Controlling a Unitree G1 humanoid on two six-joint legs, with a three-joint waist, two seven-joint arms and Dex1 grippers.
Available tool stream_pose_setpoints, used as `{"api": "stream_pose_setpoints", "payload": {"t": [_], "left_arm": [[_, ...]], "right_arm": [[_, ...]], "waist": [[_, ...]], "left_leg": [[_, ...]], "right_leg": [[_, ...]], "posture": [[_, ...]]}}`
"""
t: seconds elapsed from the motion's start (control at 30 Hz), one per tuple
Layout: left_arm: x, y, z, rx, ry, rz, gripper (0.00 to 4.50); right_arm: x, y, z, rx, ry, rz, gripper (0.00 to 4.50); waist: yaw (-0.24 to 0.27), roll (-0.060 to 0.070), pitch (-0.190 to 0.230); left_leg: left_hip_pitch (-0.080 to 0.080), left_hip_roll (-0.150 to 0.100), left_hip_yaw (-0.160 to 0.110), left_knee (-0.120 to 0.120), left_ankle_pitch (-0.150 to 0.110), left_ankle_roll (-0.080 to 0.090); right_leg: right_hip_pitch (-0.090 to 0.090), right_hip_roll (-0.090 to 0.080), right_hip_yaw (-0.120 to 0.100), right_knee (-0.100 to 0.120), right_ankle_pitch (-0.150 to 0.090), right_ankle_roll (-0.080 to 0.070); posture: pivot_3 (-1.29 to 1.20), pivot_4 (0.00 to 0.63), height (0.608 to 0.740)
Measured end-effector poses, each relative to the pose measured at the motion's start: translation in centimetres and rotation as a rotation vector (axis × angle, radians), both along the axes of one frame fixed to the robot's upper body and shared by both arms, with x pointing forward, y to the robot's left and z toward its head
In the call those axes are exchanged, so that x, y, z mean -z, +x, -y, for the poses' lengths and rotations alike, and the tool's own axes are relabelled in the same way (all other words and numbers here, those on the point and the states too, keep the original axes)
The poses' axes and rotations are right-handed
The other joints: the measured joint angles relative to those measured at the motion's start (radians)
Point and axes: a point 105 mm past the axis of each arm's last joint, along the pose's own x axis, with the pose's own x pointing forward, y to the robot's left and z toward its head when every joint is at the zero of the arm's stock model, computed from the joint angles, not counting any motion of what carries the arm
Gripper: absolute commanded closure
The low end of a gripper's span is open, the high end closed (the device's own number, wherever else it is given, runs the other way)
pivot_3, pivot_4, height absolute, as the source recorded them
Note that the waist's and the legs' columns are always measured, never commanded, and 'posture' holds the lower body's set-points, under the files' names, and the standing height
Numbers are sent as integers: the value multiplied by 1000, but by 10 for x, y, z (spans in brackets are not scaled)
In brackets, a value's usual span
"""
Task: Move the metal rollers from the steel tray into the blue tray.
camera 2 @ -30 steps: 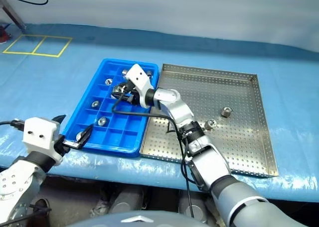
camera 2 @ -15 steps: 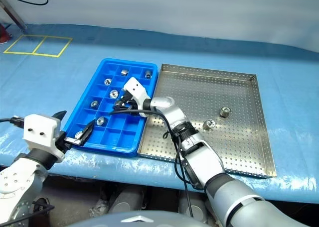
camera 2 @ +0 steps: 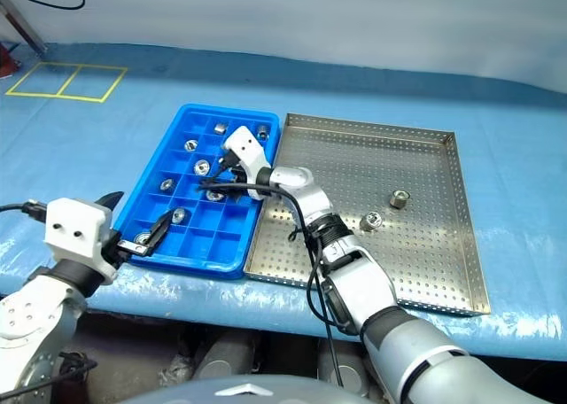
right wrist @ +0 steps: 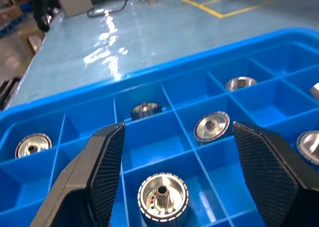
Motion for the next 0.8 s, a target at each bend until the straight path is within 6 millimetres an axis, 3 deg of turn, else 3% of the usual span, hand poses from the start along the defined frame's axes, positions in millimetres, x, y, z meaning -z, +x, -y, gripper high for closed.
{"api": "stream_pose_setpoints", "payload": {"t": [0.13, 0.37, 0.5, 0.63, 0.8], "left_arm": [[0, 12, 15, 73, -26, 2, 0], [-2, 40, 54, 270, -59, 9, 0], [-1, 57, 71, 362, -40, 2, 0], [1, 69, 82, 427, -30, -14, 0], [5, 74, 97, 519, -29, -32, 0]], "right_arm": [[-20, 3, 30, 88, 69, 65, 859], [-20, 12, 146, 481, -50, 111, 859], [-10, 7, 193, 652, -118, 73, 859], [0, -5, 212, 730, -142, 24, 859], [15, -30, 204, 699, -100, -51, 859]], "waist": [[-1, 0, 0], [-28, 0, -1], [-78, 0, -1], [-131, 0, -1], [-201, 0, -1]], "left_leg": [[0, -1, 0, 1, 0, 0], [-2, 0, 4, 1, 0, 1], [-2, 1, 7, 1, 0, 2], [-1, 4, 13, 2, -4, 8], [-1, 4, 15, 5, -6, 12]], "right_leg": [[0, -1, 0, 0, 0, 0], [0, -4, 0, -1, 0, 1], [0, -4, 3, -1, 1, 1], [-1, -2, 8, -1, 2, 3], [-1, -1, 13, -1, 3, 6]], "posture": [[69, 150, 740], [-91, 150, 740], [-160, 150, 740], [-258, 150, 740], [-318, 150, 740]]}}
